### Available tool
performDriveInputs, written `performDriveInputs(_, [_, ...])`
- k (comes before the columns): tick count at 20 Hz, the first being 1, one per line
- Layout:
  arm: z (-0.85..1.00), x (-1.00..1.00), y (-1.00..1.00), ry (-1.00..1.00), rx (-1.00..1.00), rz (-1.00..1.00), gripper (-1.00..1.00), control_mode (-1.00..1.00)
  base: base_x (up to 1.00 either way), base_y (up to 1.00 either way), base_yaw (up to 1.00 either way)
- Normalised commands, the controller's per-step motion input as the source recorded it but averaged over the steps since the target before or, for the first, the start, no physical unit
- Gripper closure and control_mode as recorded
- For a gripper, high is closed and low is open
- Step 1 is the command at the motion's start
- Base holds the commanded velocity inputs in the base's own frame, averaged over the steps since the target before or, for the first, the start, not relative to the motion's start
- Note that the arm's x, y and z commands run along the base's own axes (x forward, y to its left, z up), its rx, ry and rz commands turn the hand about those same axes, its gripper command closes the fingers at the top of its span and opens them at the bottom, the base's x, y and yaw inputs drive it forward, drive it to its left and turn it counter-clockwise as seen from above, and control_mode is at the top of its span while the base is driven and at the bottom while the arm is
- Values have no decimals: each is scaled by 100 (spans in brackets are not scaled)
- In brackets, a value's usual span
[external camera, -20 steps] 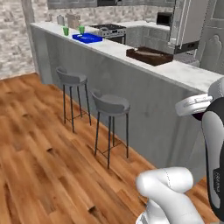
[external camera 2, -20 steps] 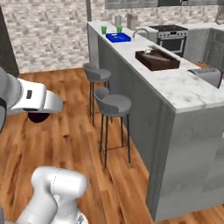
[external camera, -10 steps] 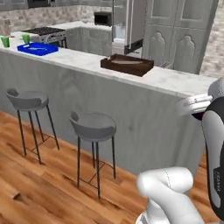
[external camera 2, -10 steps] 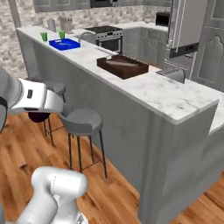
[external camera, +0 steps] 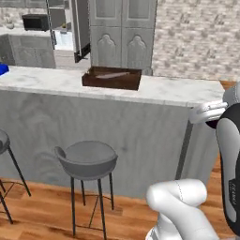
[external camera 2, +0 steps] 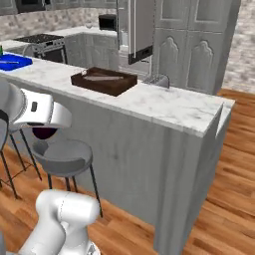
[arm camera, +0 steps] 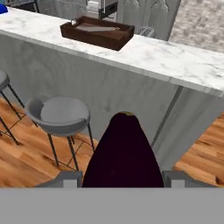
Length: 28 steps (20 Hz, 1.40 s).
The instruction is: Gather the lime and eggplant from the fridge and place them on a tray on the dining counter. Then gather the chicken drumsticks from the fridge and place them on the other tray.
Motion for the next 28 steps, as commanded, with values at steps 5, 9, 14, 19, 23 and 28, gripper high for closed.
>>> performDriveInputs(5, [0, 0, 0, 0, 0, 0, 100, 100, 44, 78, -58])
performDriveInputs(9, [0, 0, 0, 0, 0, 0, 100, 100, 33, 98, -46])
performDriveInputs(14, [0, 0, 0, 0, 0, 0, 100, 100, 18, 93, -33])
performDriveInputs(19, [0, 0, 0, 0, 0, 0, 100, 100, 32, 47, -19])
performDriveInputs(23, [0, 0, 0, 0, 0, 0, 100, 100, 62, 17, -11])
performDriveInputs(28, [0, 0, 0, 0, 0, 0, 100, 100, 54, 0, -7])
